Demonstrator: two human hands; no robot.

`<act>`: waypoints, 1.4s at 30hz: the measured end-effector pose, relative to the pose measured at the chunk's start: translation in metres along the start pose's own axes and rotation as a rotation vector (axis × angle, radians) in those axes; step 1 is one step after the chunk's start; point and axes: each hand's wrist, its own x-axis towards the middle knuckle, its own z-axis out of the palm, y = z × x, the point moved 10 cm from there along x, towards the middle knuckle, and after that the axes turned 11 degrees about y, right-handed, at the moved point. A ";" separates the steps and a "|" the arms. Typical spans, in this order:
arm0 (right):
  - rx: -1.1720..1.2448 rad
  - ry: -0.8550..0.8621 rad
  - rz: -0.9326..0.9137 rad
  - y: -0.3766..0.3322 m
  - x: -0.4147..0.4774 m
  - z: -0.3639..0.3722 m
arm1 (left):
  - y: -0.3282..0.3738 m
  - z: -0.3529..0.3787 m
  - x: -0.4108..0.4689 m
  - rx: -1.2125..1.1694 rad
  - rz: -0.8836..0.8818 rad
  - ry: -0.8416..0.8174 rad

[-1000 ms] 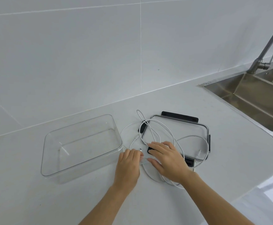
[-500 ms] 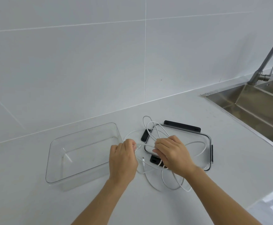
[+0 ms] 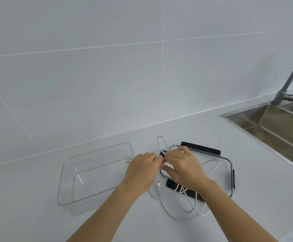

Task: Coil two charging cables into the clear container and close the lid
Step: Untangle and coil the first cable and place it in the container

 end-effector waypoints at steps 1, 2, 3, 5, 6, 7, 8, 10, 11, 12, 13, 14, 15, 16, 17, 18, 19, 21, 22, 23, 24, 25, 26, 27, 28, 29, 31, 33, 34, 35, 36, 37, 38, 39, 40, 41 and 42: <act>0.004 -0.010 0.001 -0.001 0.003 -0.003 | -0.006 0.000 -0.002 -0.032 -0.035 -0.024; 0.008 -0.011 0.001 -0.002 0.006 -0.007 | -0.014 -0.004 -0.002 -0.074 -0.107 -0.017; 0.013 -0.008 0.004 -0.002 0.009 -0.010 | -0.026 -0.007 -0.002 -0.120 -0.195 -0.022; 0.027 0.019 0.019 -0.002 0.013 -0.019 | -0.050 -0.017 -0.003 -0.240 -0.371 0.043; 0.037 0.036 0.031 -0.002 0.015 -0.024 | -0.059 -0.022 -0.003 -0.278 -0.428 0.091; 0.047 0.050 0.045 -0.001 0.016 -0.027 | -0.065 -0.027 -0.003 -0.296 -0.464 0.118; 0.049 0.066 0.053 -0.001 0.017 -0.030 | -0.071 -0.032 -0.001 -0.309 -0.485 0.143; 0.042 0.089 0.058 -0.001 0.020 -0.034 | -0.076 -0.043 0.003 -0.350 -0.505 0.184; 0.041 0.091 0.062 -0.001 0.021 -0.034 | -0.078 -0.048 0.005 -0.370 -0.516 0.201; 0.044 0.090 0.068 -0.001 0.021 -0.034 | -0.080 -0.054 0.007 -0.386 -0.526 0.223; 0.050 0.087 0.077 -0.001 0.022 -0.034 | -0.082 -0.061 0.009 -0.410 -0.537 0.260; 0.060 0.086 0.089 -0.001 0.023 -0.033 | -0.085 -0.069 0.010 -0.438 -0.552 0.302; 0.069 0.087 0.105 0.000 0.023 -0.033 | -0.088 -0.076 0.012 -0.462 -0.567 0.339; 0.079 0.091 0.122 0.000 0.025 -0.033 | -0.090 -0.083 0.013 -0.480 -0.583 0.365; 0.094 0.094 0.145 0.001 0.026 -0.034 | -0.093 -0.090 0.014 -0.498 -0.599 0.387; 0.116 0.099 0.170 0.002 0.028 -0.035 | -0.096 -0.096 0.015 -0.522 -0.622 0.409; 0.140 0.102 0.194 0.002 0.029 -0.036 | -0.100 -0.102 0.016 -0.550 -0.653 0.439; 0.190 0.101 0.229 0.002 0.031 -0.037 | -0.107 -0.114 0.016 -0.603 -0.708 0.506; 0.218 0.094 0.249 0.002 0.033 -0.038 | -0.111 -0.120 0.017 -0.622 -0.724 0.536; 0.252 0.077 0.291 0.003 0.033 -0.037 | -0.114 -0.126 0.018 -0.643 -0.738 0.563; 0.297 0.062 0.351 0.005 0.033 -0.036 | -0.118 -0.130 0.018 -0.668 -0.758 0.583; 0.346 0.039 0.421 0.008 0.033 -0.034 | -0.123 -0.134 0.017 -0.697 -0.791 0.601; 0.394 0.020 0.471 0.010 0.033 -0.032 | -0.129 -0.136 0.016 -0.733 -0.834 0.618; 0.435 0.010 0.492 0.008 0.035 -0.031 | -0.135 -0.138 0.014 -0.778 -0.880 0.639; 0.480 -0.001 0.503 0.006 0.037 -0.030 | -0.141 -0.140 0.012 -0.836 -0.929 0.666; 0.545 -0.020 0.520 0.002 0.038 -0.029 | -0.145 -0.141 0.010 -0.903 -0.980 0.696; 0.720 -0.100 0.584 -0.006 0.040 -0.021 | -0.152 -0.143 0.007 -1.034 -1.064 0.743; 0.911 -0.188 0.644 -0.021 0.041 -0.015 | -0.156 -0.143 0.005 -1.141 -1.123 0.765; 1.003 -0.226 0.671 -0.029 0.042 -0.012 | -0.157 -0.143 0.004 -1.189 -1.145 0.768; 1.081 -0.270 0.691 -0.037 0.042 -0.009 | -0.158 -0.142 0.003 -1.236 -1.159 0.771; 1.140 -0.325 0.701 -0.046 0.043 -0.006 | -0.159 -0.142 0.002 -1.278 -1.169 0.776; 1.179 -0.390 0.706 -0.055 0.043 -0.003 | -0.160 -0.142 0.000 -1.315 -1.178 0.784; 1.197 -0.451 0.709 -0.062 0.042 0.001 | -0.162 -0.142 -0.002 -1.347 -1.186 0.790; 1.194 -0.487 0.712 -0.066 0.041 0.004 | -0.163 -0.143 -0.004 -1.380 -1.194 0.795; 1.170 -0.485 0.719 -0.065 0.042 0.007 | -0.165 -0.143 -0.006 -1.419 -1.202 0.798; 1.139 -0.446 0.739 -0.061 0.045 0.008 | -0.166 -0.142 -0.008 -1.466 -1.216 0.800; 1.107 -0.385 0.769 -0.054 0.048 0.008 | -0.168 -0.142 -0.011 -1.517 -1.234 0.801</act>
